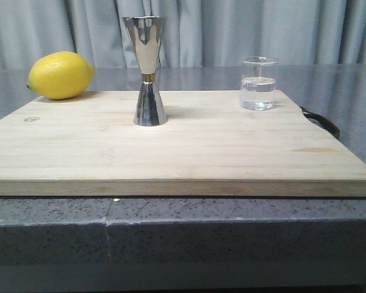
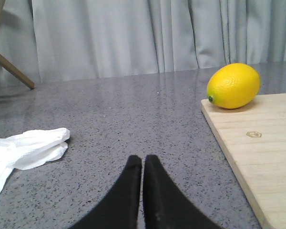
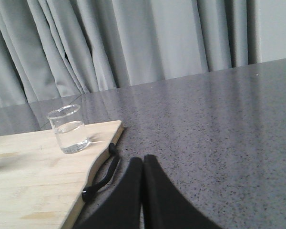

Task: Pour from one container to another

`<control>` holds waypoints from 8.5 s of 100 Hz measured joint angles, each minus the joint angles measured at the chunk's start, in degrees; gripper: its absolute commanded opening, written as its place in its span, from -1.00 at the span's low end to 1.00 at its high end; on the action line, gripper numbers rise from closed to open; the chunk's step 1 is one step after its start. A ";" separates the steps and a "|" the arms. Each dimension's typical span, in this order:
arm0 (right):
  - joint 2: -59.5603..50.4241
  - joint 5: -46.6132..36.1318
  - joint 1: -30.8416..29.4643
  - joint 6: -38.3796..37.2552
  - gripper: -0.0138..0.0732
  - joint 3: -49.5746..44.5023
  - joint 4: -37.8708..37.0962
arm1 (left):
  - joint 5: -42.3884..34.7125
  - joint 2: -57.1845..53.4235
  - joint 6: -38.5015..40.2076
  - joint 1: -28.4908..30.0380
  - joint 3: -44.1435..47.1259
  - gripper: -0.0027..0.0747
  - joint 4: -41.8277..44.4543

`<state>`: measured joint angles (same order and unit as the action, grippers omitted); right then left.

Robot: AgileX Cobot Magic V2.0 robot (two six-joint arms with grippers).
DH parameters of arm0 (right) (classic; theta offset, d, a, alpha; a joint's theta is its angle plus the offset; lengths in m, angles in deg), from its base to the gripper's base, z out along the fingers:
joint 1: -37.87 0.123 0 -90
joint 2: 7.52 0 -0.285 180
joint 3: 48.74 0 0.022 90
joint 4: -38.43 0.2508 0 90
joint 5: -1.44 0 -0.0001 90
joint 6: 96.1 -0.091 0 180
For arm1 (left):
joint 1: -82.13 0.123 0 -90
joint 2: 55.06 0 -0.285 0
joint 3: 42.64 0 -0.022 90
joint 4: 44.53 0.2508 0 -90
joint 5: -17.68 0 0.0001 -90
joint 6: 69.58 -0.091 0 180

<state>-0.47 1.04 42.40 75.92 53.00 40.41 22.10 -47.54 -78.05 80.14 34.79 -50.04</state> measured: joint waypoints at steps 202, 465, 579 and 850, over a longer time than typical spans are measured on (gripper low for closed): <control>59.08 6.19 8.67 9.44 0.37 34.58 7.47 | 35.42 51.02 -84.14 -0.09 -26.69 0.44 -87.94; 69.94 -9.10 11.51 9.54 0.37 34.58 7.15 | 54.65 104.02 -112.27 -16.50 -57.44 0.34 -96.16; 69.98 -17.36 13.11 9.54 0.37 30.72 5.05 | 58.29 105.13 -112.27 -16.64 -58.23 -0.98 -95.93; 95.70 -48.77 17.22 11.74 -0.16 36.41 -1.61 | 60.06 103.25 -105.84 -20.04 -63.91 -0.98 -92.09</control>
<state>95.22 -47.73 59.63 87.66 89.41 38.80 82.16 55.71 -183.89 60.10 -29.12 -142.14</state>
